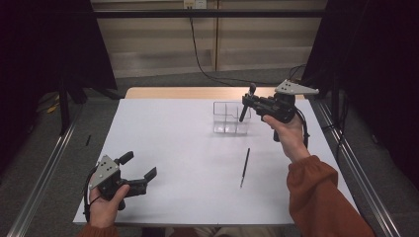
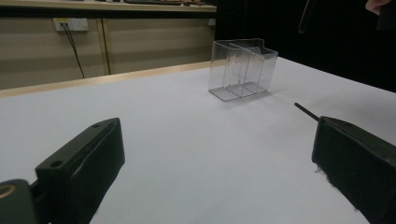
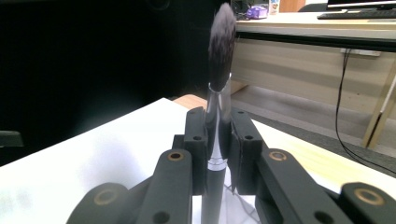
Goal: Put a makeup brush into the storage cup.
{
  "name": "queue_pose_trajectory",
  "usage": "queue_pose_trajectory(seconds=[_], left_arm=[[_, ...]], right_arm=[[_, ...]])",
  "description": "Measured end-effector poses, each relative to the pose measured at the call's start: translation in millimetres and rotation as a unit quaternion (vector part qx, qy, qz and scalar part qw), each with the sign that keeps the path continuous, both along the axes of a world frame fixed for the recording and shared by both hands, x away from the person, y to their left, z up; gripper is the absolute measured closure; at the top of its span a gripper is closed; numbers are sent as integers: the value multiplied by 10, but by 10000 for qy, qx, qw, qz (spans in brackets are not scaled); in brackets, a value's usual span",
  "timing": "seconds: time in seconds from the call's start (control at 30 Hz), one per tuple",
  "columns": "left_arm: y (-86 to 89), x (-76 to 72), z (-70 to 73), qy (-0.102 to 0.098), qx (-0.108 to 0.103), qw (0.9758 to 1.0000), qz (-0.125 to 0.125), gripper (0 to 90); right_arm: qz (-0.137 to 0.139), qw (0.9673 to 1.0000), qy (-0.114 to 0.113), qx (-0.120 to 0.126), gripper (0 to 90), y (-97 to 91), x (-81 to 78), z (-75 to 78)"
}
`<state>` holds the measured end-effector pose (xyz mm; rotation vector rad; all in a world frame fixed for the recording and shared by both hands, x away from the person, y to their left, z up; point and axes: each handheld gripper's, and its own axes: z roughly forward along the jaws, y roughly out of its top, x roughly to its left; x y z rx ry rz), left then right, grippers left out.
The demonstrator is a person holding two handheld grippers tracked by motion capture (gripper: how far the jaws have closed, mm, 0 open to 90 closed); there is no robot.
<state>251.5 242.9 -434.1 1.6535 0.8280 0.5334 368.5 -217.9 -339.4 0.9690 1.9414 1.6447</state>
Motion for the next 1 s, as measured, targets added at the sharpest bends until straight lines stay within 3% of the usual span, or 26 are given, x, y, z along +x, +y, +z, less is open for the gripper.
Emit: queue_pose_trajectory(seconds=[0.53, 0.77, 1.0], left_arm=[[-2, -2, -3, 40, 29, 10000, 18, 25], [3, 2, -2, 26, 35, 10000, 17, 25], [6, 2, -3, 46, 28, 10000, 31, 25]], right_arm=[[-410, 9986, 14, -322, 796, 89, 314, -11], [-669, 9967, 177, -415, 796, 51, 491, -135], [-729, 9962, 236, -421, 796, 23, 547, -215]])
